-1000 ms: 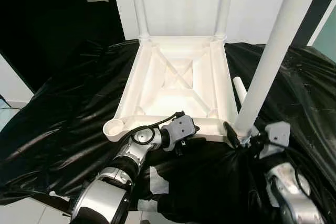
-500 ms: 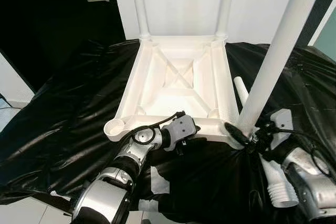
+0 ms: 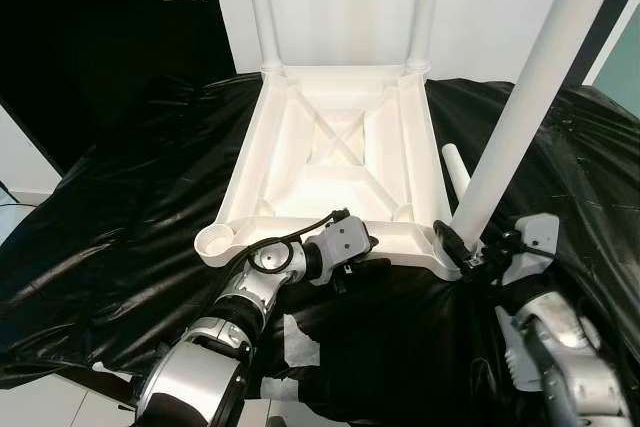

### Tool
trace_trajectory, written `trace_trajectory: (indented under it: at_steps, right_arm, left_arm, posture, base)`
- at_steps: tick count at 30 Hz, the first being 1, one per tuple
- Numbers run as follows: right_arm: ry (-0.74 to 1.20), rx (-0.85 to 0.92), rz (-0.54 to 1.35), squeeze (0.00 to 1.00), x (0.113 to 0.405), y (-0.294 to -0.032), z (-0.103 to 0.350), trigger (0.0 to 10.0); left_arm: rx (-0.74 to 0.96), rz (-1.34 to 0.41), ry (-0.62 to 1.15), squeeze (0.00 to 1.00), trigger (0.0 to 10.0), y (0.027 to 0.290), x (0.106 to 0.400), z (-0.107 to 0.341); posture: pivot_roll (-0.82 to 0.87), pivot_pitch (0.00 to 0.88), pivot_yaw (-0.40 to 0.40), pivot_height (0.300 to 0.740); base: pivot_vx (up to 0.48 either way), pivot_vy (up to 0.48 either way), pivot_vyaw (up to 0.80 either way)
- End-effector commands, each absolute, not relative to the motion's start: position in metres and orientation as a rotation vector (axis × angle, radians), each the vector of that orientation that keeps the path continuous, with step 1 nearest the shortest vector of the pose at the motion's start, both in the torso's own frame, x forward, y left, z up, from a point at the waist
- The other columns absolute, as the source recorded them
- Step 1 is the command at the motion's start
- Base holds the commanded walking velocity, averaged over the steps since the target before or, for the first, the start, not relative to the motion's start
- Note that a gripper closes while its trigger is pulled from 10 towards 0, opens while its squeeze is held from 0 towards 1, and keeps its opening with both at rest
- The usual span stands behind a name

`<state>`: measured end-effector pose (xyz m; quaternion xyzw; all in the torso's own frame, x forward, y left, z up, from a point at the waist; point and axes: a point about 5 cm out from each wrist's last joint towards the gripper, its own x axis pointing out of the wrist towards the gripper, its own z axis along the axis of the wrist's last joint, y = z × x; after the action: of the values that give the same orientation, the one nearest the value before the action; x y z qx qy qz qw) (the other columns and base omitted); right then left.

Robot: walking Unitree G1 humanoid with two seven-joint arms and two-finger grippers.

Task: Building children table

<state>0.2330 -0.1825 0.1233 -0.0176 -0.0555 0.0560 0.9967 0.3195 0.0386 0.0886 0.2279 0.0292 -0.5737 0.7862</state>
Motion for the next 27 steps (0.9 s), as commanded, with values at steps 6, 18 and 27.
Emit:
trace_trajectory:
  at_steps: [6, 18, 27]
  right_arm:
    - [-0.041, -0.085, -0.159, 0.00, 0.220, -0.194, 0.104, 0.0]
    - [-0.062, -0.095, -0.041, 1.00, 0.230, -0.188, 0.108, 10.0]
    - [-0.056, -0.177, 0.306, 0.00, 0.251, -0.203, 0.122, 10.0]
  left_arm:
    - [0.486, -1.064, 0.149, 0.00, 10.0, 0.051, 0.318, 0.067]
    - [0.481, -1.069, 0.152, 0.00, 10.0, 0.048, 0.317, 0.065]
    - [0.478, -1.071, 0.149, 0.00, 10.0, 0.045, 0.317, 0.067]
  posture:
    - [0.00, 0.000, -0.001, 0.740]
    - [-0.02, 0.000, 0.002, 0.740]
    - [-0.02, 0.000, 0.000, 0.740]
  base:
    - [0.000, 0.000, 0.00]
    - [0.000, 0.000, 0.00]
    - [0.000, 0.000, 0.00]
